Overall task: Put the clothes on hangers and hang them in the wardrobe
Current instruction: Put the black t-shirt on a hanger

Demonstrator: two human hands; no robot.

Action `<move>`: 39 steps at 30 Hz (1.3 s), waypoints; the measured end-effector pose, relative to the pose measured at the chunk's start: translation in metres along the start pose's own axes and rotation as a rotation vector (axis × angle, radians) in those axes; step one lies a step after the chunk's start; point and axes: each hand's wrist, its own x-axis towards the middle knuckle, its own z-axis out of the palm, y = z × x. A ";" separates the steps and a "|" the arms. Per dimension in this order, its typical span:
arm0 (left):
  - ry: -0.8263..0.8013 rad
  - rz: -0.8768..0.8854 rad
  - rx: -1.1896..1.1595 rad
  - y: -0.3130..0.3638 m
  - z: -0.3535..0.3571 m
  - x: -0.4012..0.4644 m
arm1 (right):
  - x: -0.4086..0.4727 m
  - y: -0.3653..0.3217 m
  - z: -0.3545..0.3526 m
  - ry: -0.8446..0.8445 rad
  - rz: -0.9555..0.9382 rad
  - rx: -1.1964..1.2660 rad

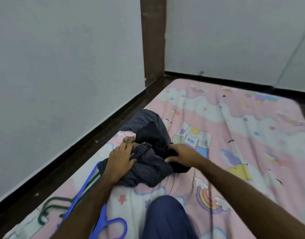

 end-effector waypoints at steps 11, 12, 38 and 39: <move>0.209 0.464 -0.139 0.033 -0.040 -0.025 | -0.168 0.049 -0.139 1.019 0.266 0.288; 0.089 0.471 -0.131 0.034 -0.042 -0.021 | -0.181 0.058 -0.144 1.119 0.303 0.371; -0.435 0.697 -0.229 0.308 0.091 0.015 | -0.346 0.222 -0.049 -0.276 0.530 0.071; -0.395 0.673 -0.284 0.306 0.079 0.018 | -0.347 0.230 -0.051 -0.190 0.614 -0.114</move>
